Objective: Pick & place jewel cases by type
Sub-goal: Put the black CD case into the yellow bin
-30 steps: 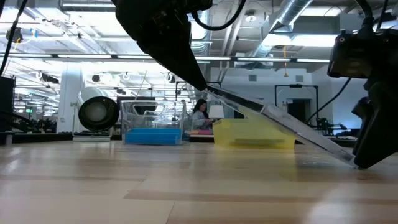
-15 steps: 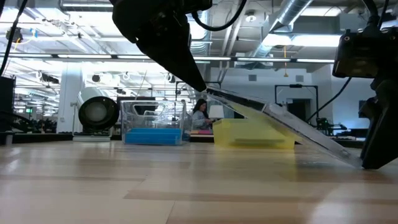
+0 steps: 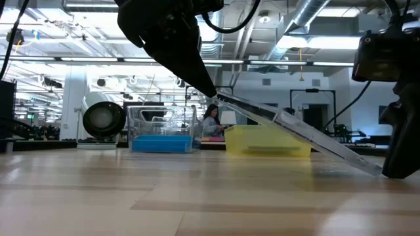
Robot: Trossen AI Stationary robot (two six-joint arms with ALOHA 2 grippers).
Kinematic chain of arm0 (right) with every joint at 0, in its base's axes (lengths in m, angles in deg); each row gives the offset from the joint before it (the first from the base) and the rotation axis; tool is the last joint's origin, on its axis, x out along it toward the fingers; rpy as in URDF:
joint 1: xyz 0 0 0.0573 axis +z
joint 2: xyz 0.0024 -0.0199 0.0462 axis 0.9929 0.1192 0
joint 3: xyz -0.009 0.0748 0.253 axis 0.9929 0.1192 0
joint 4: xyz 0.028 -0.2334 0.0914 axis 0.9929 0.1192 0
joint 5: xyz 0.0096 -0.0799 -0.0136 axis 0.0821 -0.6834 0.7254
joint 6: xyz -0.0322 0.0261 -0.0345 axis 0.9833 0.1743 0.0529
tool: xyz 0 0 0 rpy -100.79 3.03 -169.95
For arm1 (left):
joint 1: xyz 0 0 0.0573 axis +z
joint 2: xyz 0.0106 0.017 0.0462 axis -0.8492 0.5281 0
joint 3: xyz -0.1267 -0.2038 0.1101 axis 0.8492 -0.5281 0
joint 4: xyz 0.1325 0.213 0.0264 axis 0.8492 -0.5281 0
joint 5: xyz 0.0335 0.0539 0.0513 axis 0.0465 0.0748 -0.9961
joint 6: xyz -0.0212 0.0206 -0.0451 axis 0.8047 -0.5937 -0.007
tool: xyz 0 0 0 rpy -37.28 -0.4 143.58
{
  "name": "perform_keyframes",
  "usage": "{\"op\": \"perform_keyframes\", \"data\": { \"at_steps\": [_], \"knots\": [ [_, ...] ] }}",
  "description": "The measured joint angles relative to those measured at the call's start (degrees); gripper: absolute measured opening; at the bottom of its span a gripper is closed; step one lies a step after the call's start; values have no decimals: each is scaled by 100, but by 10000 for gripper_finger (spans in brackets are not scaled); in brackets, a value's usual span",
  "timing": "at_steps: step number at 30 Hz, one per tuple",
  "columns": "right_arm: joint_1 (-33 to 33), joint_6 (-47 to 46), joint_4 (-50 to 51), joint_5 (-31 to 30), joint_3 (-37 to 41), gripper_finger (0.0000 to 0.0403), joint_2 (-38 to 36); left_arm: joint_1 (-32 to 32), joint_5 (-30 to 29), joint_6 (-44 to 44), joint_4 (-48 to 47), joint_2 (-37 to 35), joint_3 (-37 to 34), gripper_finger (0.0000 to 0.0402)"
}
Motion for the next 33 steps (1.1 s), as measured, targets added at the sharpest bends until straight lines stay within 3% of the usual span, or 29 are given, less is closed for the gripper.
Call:
{"op": "perform_keyframes", "data": {
  "at_steps": [9,15,20,26,33],
  "knots": [
    [276,-311,344,94,-7,78,-21,0,-1,-1,1,0,-4,0],
    [534,-901,1100,107,6,78,-286,0,-1,-31,4,2,-7,0],
    [728,-1727,1663,-375,216,79,-786,0,-1,-42,4,2,-7,0],
    [754,-2504,221,-1024,1203,97,-1822,0,-1,-93,25,2,-9,0],
    [571,-2524,-2069,-1531,2520,172,-2504,0,1,-93,25,2,-9,0]
  ]
}}
